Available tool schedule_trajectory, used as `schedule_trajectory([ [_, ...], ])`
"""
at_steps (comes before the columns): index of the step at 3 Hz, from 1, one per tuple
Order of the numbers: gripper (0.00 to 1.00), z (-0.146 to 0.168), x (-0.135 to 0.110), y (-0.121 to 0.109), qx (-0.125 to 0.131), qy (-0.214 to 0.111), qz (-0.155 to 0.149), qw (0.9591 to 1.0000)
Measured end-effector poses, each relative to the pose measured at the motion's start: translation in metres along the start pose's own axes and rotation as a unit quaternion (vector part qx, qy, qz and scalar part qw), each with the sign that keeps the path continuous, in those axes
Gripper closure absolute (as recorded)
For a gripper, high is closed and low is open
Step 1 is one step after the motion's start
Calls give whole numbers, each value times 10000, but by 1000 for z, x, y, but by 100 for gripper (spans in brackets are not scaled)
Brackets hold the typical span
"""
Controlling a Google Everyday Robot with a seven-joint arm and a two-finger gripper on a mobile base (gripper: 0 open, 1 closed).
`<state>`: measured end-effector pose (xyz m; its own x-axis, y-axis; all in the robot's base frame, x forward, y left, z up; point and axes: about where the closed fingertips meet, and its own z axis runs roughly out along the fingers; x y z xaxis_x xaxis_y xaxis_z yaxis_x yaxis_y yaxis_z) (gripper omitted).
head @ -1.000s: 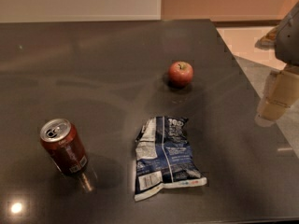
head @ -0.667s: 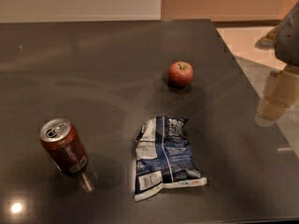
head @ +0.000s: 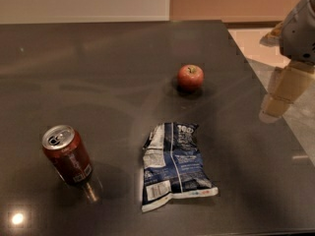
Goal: Move apple near blue chip bag
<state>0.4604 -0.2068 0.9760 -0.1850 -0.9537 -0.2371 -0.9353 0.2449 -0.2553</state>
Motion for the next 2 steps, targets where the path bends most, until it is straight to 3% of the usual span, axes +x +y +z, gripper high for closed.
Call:
schedule_trajectory([
  [2,0,56,-39,-65,-145,-742,90,9971],
])
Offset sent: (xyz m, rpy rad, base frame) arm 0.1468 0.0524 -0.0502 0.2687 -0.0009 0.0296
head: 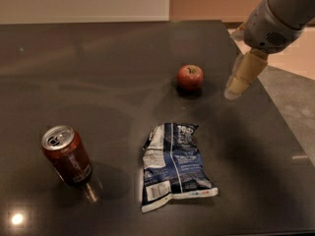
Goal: Move apple near blue chip bag
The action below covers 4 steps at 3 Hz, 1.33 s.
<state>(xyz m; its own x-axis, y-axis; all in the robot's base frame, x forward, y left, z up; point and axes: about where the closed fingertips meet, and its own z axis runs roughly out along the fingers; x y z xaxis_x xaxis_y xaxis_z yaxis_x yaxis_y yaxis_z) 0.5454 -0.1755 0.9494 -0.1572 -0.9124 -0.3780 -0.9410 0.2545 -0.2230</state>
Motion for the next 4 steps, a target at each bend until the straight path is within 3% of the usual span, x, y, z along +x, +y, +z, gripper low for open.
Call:
schedule_trajectory([
  [1,0,42,-15,-30,-171,-291,117,9994],
  [3,2,131,-28,-73,-667,-414,437,9960],
  [4,30,148,-30,-69,-870,-427,485,9941],
])
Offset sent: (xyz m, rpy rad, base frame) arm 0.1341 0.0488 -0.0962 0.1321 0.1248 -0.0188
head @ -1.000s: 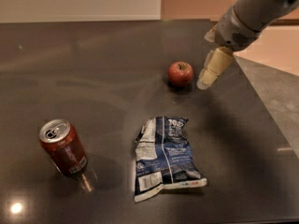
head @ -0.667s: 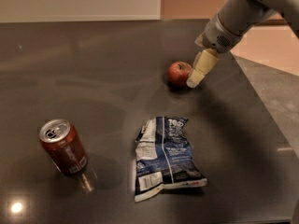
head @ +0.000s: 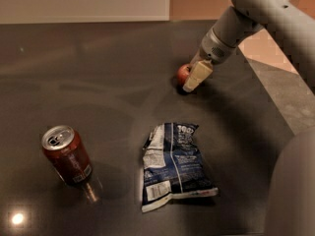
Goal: Move apple near blue chip bag
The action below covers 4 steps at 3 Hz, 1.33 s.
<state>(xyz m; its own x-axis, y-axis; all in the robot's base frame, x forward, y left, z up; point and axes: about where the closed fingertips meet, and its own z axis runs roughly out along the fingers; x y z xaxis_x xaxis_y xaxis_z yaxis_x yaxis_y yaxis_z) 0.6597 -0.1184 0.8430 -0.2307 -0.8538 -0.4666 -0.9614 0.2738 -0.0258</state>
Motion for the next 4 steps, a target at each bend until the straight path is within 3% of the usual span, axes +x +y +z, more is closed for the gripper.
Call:
schedule_trajectory([
  [1,52,1,4,5,-103,-41,51,9999],
  [2,77,-21,5,25,-263,-259,-145,9992],
  [3,98,-49,14,55,-517,-329,-571,9965],
  [4,100,-71,29,90,-813,-238,-1073,9906],
])
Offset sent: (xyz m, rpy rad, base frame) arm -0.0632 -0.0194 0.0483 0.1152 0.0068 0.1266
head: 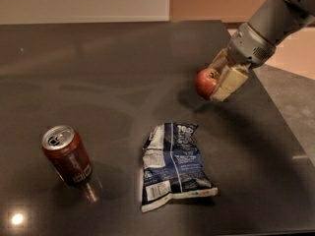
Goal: Move apple near blue chip bag
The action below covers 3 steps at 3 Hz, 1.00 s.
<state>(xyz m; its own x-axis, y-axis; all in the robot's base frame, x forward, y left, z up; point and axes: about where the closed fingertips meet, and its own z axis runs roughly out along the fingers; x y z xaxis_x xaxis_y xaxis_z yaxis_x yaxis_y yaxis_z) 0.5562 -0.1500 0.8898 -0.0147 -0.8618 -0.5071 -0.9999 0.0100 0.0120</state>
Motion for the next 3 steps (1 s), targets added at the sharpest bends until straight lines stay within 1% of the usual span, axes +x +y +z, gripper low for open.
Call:
schedule_trajectory([
  [1,100,2,9,34,-287,105,-311,9990],
  [2,100,15,19,62,-530,128,-411,9977],
  [3,100,30,27,84,-720,246,-466,9960],
])
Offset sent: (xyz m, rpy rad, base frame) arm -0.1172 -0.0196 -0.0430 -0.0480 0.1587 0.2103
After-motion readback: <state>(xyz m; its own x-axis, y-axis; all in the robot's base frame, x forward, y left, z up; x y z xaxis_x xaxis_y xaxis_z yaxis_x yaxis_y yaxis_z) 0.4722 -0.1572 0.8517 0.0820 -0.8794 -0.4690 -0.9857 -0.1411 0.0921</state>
